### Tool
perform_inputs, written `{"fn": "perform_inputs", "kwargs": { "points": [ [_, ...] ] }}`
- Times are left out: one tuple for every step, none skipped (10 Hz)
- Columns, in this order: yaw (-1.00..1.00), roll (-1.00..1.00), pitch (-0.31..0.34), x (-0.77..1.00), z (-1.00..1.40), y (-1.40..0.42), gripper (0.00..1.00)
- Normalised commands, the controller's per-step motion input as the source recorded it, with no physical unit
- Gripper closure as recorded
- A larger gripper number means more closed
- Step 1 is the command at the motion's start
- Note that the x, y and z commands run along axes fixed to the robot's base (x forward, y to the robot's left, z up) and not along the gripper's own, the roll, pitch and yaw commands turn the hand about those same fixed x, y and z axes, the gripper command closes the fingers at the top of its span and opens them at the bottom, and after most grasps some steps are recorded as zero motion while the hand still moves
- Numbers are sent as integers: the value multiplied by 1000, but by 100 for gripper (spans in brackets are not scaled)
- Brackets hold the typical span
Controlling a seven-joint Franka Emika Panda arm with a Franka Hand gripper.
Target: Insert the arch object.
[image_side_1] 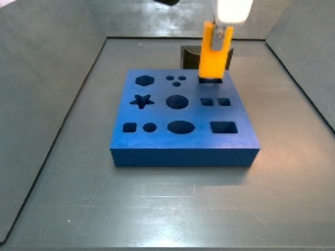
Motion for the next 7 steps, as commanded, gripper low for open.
{"fn": "perform_inputs", "kwargs": {
  "points": [
    [140, 0, 46, 0, -346, 0, 100],
    [109, 0, 43, 0, -280, 0, 100],
    [120, 0, 50, 20, -246, 0, 100],
    [197, 0, 59, 34, -266, 0, 100],
    [280, 19, 54, 40, -283, 0, 100],
    [169, 0, 49, 103, -306, 0, 100],
    [0, 0, 40, 111, -320, 0, 100]
  ]
}}
